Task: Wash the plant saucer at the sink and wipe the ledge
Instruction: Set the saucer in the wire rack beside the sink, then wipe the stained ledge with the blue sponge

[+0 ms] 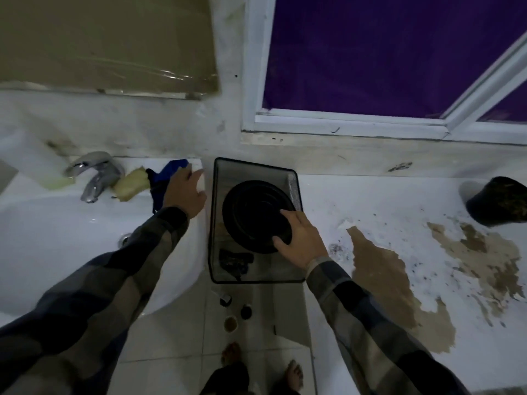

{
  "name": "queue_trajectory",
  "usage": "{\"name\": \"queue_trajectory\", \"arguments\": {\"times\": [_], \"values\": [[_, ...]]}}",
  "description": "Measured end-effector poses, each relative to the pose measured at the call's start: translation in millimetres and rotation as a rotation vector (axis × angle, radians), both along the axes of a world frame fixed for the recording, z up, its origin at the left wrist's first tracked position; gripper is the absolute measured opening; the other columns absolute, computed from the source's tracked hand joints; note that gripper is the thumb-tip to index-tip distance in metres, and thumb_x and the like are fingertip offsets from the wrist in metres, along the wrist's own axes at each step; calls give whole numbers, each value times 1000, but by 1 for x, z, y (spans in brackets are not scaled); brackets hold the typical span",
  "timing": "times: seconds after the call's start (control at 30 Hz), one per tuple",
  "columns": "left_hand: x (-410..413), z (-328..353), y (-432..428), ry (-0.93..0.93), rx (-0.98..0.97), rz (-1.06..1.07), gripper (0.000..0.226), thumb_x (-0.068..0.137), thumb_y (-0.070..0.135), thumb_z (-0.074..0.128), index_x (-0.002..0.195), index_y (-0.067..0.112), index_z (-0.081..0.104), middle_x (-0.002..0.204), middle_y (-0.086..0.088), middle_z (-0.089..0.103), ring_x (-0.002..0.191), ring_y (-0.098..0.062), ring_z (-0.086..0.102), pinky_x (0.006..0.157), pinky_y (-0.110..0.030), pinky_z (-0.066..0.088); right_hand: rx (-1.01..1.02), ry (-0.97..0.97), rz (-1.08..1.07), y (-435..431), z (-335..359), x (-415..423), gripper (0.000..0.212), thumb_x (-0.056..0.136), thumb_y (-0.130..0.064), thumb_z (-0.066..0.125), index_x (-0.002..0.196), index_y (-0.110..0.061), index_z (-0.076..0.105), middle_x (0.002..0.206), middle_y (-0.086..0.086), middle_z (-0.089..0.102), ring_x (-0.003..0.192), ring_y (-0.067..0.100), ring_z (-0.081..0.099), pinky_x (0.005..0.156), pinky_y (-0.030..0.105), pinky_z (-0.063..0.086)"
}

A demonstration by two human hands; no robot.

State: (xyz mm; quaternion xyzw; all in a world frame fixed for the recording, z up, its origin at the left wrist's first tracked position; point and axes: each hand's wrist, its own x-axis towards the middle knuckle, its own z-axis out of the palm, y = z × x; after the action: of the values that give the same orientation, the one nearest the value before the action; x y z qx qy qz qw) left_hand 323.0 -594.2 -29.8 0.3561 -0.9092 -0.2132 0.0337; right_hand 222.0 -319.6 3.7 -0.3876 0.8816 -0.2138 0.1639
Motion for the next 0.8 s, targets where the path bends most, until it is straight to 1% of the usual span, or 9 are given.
{"name": "queue_trajectory", "arguments": {"times": [0.13, 0.23, 0.33, 0.4, 0.5, 0.6, 0.67, 0.73, 0.8], "values": [[6, -33, -37, -284, -46, 68, 79, 91, 48, 51, 152, 18, 10, 158, -17, -2, 144, -39, 0, 118, -48, 3, -79, -4, -5, -22, -15, 2, 62, 77, -34, 58, 133, -9, 50, 127, 14, 52, 110, 31, 56, 90, 40, 51], [7, -46, -43, -312, -32, 101, 78, 90, 54, 48, 151, 19, 14, 158, -16, 2, 143, -39, 6, 115, -48, 12, -120, -4, -14, -25, -22, 7, 56, 77, -30, 58, 129, -10, 52, 124, 11, 54, 108, 27, 57, 87, 38, 52], [8, -46, -50, -262, -72, 116, 72, 87, 43, 60, 147, 20, 27, 154, -17, 18, 135, -40, 23, 106, -47, 29, -145, -21, -18, -23, -26, 12, 52, 77, -25, 58, 127, -10, 54, 122, 9, 54, 107, 23, 57, 88, 37, 52], [10, -42, -54, -196, -35, 140, 63, 85, 26, 65, 141, 18, 38, 149, -19, 26, 130, -40, 29, 103, -47, 35, -153, -41, -17, -20, -26, 14, 51, 78, -22, 56, 127, -10, 54, 122, 9, 54, 108, 23, 57, 90, 37, 51], [13, -40, -54, -3, 35, 182, 43, 84, 1, 58, 126, 8, 54, 136, -21, 38, 120, -41, 38, 98, -48, 40, -179, -55, -21, -17, -22, 14, 49, 78, -19, 55, 126, -9, 55, 121, 9, 54, 109, 22, 56, 93, 35, 49], [18, -32, -48, 193, 99, 251, 32, 84, -5, 53, 114, 3, 61, 125, -21, 48, 112, -43, 47, 97, -49, 42, -219, -58, -15, -15, -16, 12, 47, 79, -16, 54, 126, -9, 55, 121, 8, 55, 110, 20, 54, 96, 28, 44], [20, -19, -35, 252, 66, 286, 27, 85, -2, 55, 108, 10, 64, 123, -21, 51, 113, -41, 48, 97, -42, 42, -265, -73, -10, -14, -12, 12, 44, 82, -11, 57, 125, -10, 55, 121, 7, 55, 109, 16, 53, 96, 25, 41], [21, -4, -17, 356, 82, 316, 30, 86, -4, 52, 99, 20, 61, 118, -19, 52, 112, -36, 50, 90, -22, 42, -296, -165, -36, -15, -5, 13, 40, 84, -6, 59, 124, -10, 57, 120, 5, 56, 107, 13, 52, 95, 22, 42], [23, 11, 6, 446, 114, 340, 31, 85, -11, 48, 105, 9, 62, 114, -16, 50, 104, -27, 50, 79, -5, 34, -313, -282, -60, -17, 3, 15, 36, 85, -4, 59, 120, -11, 60, 115, 4, 60, 103, 13, 56, 92, 22, 45]]}}
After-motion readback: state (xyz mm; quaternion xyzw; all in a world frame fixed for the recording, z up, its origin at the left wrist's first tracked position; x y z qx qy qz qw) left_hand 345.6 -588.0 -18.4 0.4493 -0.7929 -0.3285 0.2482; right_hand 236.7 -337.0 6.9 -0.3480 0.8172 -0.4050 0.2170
